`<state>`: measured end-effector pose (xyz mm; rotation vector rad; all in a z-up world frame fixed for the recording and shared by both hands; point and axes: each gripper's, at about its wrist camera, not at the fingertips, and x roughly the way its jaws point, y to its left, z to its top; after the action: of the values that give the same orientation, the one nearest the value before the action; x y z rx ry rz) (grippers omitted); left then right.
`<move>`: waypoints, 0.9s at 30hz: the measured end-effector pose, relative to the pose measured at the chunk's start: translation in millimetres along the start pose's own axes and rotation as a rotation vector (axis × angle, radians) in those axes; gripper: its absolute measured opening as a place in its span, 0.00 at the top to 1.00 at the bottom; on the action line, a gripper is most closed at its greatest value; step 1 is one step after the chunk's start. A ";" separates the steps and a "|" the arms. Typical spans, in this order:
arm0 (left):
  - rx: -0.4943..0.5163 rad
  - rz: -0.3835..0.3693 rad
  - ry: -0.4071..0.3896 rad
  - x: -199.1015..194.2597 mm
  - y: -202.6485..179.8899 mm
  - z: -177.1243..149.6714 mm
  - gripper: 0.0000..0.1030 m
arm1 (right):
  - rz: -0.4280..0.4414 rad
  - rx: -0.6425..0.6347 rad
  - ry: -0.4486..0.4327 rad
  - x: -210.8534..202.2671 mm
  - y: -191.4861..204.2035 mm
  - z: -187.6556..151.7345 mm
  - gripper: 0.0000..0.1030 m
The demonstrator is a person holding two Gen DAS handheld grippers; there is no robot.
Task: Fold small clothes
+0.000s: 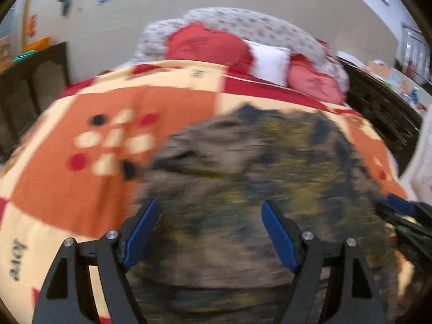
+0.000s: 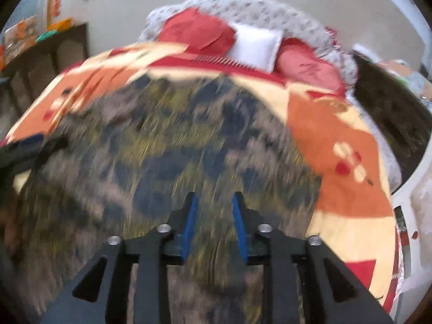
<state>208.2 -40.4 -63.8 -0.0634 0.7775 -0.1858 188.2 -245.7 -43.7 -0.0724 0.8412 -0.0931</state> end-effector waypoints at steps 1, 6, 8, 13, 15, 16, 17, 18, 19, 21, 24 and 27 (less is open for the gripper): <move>0.009 -0.018 0.017 6.0 -13.2 2.4 0.21 | -0.006 0.026 0.013 8.4 -1.2 3.2 0.65; 0.062 0.033 0.141 60.7 -49.4 -12.1 0.29 | -0.004 0.069 0.068 55.4 -3.9 -16.0 0.64; 0.100 0.065 0.089 58.7 -56.1 -18.5 0.29 | 0.017 0.088 0.042 52.7 -7.1 -19.8 0.63; 0.077 0.049 0.091 63.6 -51.0 -16.6 0.27 | 0.026 0.105 0.037 51.0 -6.8 -18.7 0.60; 0.083 0.063 0.088 64.9 -52.6 -16.4 0.26 | 0.016 0.102 0.029 52.9 -9.3 -16.3 0.59; 0.082 0.067 0.087 65.8 -52.9 -16.4 0.25 | 0.012 0.103 0.025 54.1 -8.9 -15.8 0.59; 0.081 0.067 0.088 67.0 -53.1 -16.3 0.25 | 0.009 0.105 0.022 53.5 -8.6 -15.6 0.58; 0.082 0.066 0.087 67.2 -53.8 -16.4 0.24 | 0.008 0.108 0.019 56.3 -6.8 -15.1 0.58; 0.082 0.066 0.087 67.8 -54.0 -16.0 0.24 | 0.008 0.110 0.017 57.2 -4.4 -17.1 0.57; 0.084 0.068 0.087 65.5 -53.9 -16.1 0.24 | 0.013 0.117 0.012 57.9 -4.6 -17.5 0.57; 0.082 0.070 0.087 65.1 -51.0 -16.7 0.23 | 0.022 0.126 0.010 57.5 -5.0 -18.1 0.56; 0.084 0.071 0.086 65.3 -52.6 -16.7 0.23 | 0.023 0.126 0.010 57.7 -5.7 -17.8 0.56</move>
<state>234.5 -104.3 -114.3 0.0516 0.8559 -0.1545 212.9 -258.3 -97.7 0.0566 0.8439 -0.1244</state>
